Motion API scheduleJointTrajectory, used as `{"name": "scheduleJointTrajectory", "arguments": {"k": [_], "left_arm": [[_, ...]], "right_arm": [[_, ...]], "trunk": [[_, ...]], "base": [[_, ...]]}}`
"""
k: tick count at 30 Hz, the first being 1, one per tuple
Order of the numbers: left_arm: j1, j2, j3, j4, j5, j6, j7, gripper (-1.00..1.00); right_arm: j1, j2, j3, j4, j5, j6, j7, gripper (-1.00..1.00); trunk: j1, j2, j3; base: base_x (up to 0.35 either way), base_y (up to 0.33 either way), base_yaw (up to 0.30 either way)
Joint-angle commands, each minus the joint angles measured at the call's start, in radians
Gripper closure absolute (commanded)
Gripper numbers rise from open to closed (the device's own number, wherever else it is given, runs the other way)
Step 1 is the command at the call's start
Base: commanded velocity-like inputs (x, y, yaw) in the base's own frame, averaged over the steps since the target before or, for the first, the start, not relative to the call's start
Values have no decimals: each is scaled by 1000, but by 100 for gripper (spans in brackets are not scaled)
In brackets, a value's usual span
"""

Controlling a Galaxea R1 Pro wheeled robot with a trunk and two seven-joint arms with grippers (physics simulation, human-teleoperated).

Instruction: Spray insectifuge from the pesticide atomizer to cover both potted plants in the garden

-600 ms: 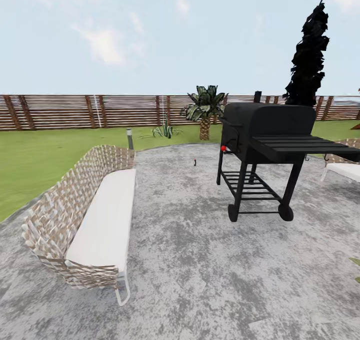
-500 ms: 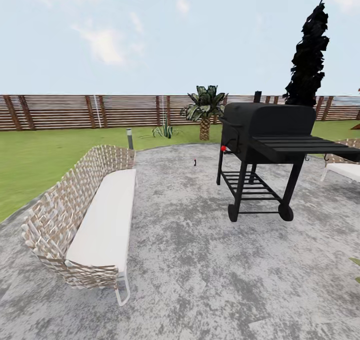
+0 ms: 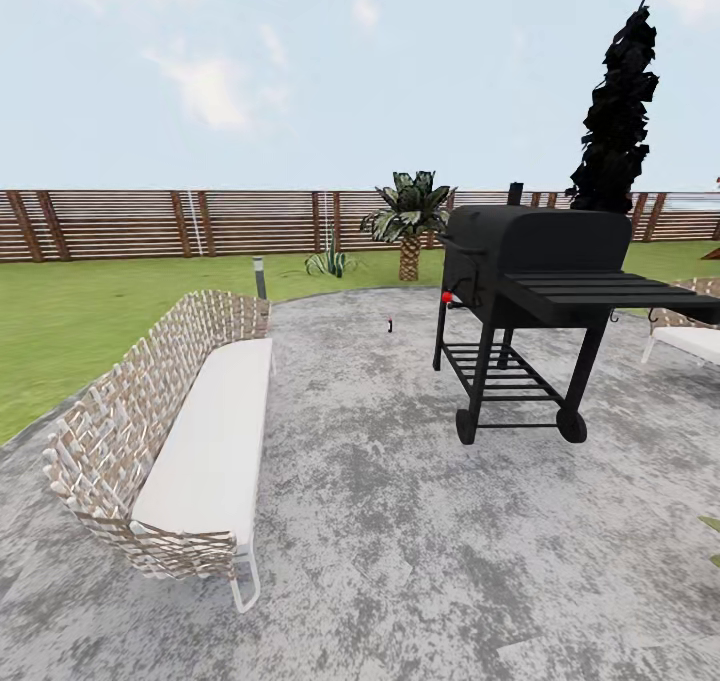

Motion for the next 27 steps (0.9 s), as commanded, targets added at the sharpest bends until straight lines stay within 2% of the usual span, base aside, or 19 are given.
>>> {"name": "scheduleJointTrajectory", "arguments": {"k": [1,7,10,13,14,15,18,21,25,27], "left_arm": [[1,6,-1,-7,-1,-3,0,-100],[-1,22,-1,-41,-23,-7,0,-100],[-16,20,-2,-58,-39,-7,1,-100],[-33,7,-2,-75,-56,-7,2,-100],[-122,-2,-2,-561,-296,-7,2,-100],[-137,-9,-2,-563,-305,-8,2,-100],[-192,-31,-2,-582,-317,-17,2,-100],[-251,-42,-1,-601,-309,-34,2,-100],[-318,-57,-1,-607,-260,-41,2,-100],[-370,-63,-1,-608,-211,-44,2,-100]], "right_arm": [[-1,-1,-1,-5,0,2,0,-100],[-1,-3,2,-39,6,3,0,-100],[-1,-4,2,-56,8,3,0,-100],[-4,-6,3,-73,8,3,1,-100],[-6,-6,2,-438,8,3,2,-100],[-7,-7,2,-476,8,4,4,-100],[-9,-7,1,-604,6,4,6,-100],[-10,-8,0,-674,6,3,7,-100],[-10,-7,-1,-736,4,1,6,-100],[-10,-7,-1,-776,3,1,6,-100]], "trunk": [[0,0,-1],[0,0,-1],[0,0,-1],[0,0,-1],[0,0,-1],[0,0,-1],[0,0,-1],[0,0,-1],[0,0,-1],[0,0,-1]], "base": [[0,0,0],[0,0,0],[0,0,0],[0,0,0],[0,0,0],[0,0,0],[0,0,0],[0,0,0],[0,0,0],[0,0,0]]}}
